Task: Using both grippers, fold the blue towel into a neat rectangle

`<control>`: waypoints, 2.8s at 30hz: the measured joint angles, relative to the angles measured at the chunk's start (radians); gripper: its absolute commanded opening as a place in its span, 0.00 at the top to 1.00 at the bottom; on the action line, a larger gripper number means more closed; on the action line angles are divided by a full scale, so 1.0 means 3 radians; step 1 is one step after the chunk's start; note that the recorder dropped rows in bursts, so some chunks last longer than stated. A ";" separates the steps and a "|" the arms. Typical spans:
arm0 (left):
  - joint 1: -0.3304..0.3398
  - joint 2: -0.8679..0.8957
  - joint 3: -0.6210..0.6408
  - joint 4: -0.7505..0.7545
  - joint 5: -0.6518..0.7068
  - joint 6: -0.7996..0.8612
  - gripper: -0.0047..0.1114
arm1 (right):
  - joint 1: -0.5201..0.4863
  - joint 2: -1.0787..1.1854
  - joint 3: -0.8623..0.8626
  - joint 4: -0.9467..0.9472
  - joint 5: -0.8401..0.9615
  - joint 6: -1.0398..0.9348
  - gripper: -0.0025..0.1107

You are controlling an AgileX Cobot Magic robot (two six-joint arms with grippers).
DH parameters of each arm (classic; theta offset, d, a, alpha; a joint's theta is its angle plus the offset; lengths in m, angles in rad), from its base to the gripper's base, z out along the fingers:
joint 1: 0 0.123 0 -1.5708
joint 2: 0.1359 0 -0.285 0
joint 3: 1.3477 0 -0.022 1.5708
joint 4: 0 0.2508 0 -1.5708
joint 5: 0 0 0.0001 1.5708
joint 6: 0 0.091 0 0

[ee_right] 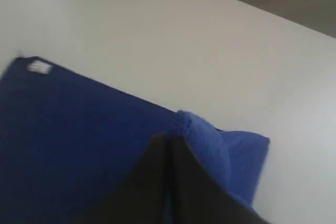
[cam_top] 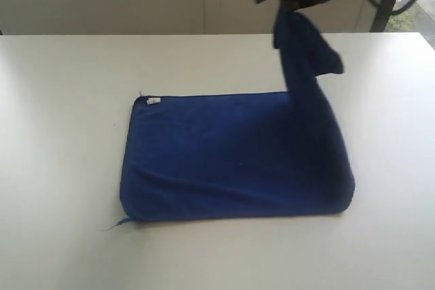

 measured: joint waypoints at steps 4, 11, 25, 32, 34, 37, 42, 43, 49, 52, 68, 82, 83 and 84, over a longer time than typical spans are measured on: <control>0.0000 0.0000 0.0000 0.0000 0.0000 0.0000 0.96 | 0.0455 0.0277 -0.0082 0.0170 -0.0152 0.0000 0.98; 0.0000 0.0000 0.0000 0.0000 0.0000 0.0000 0.96 | 0.1009 0.0991 -0.0337 0.0406 -0.0492 -0.0006 0.98; 0.0000 0.0000 0.0000 0.0000 0.0000 0.0000 0.96 | 0.1242 0.1842 -0.0651 0.0621 -0.0667 -0.0039 0.98; 0.0000 0.0000 0.0000 0.0000 0.0000 0.0000 0.96 | 0.1286 0.1942 -0.0657 0.1194 -0.0674 -0.0520 0.94; 0.0000 0.0000 0.0000 0.0000 0.0000 0.0000 0.96 | 0.1336 0.1942 -0.0657 0.1270 -0.0707 -0.0623 0.72; 0.0000 0.0000 0.0000 0.0000 0.0000 0.0000 0.96 | 0.1367 0.1942 -0.0657 0.1322 -0.0752 -0.0659 0.48; 0.0000 0.0000 0.0000 0.0000 0.0000 0.0000 0.96 | 0.1367 0.1885 -0.0716 0.1291 -0.0559 -0.0677 0.61; 0.0000 0.0000 0.0000 0.0000 0.0000 0.0000 0.96 | 0.1339 0.1794 -0.0750 0.1194 -0.0411 -0.0677 0.73; 0.0000 0.0000 0.0000 0.0000 0.0000 0.0000 0.96 | 0.0939 0.1661 -0.0788 0.0956 0.0088 -0.0697 0.98; 0.0000 0.0000 0.0000 0.0000 0.0000 0.0000 0.96 | 0.0707 0.1661 -0.0788 0.0847 0.0323 -0.1056 0.98; 0.0000 0.0000 0.0000 0.0000 0.0000 0.0000 0.96 | 0.0305 0.1774 -0.0788 0.0506 0.0806 -0.2196 0.26; 0.0000 0.0000 0.0000 0.0000 0.0000 0.0006 0.96 | 0.0300 0.2053 -0.0836 0.0519 0.0997 -0.2630 0.21; 0.0000 0.0000 0.0000 0.0000 0.0000 0.0006 0.96 | 0.0300 0.2070 -0.0852 0.0519 0.1003 -0.2258 0.21; 0.0000 0.0000 0.0000 0.0000 0.0000 0.0006 0.96 | 0.0300 0.2078 -0.0861 0.0513 0.1003 -0.2080 0.21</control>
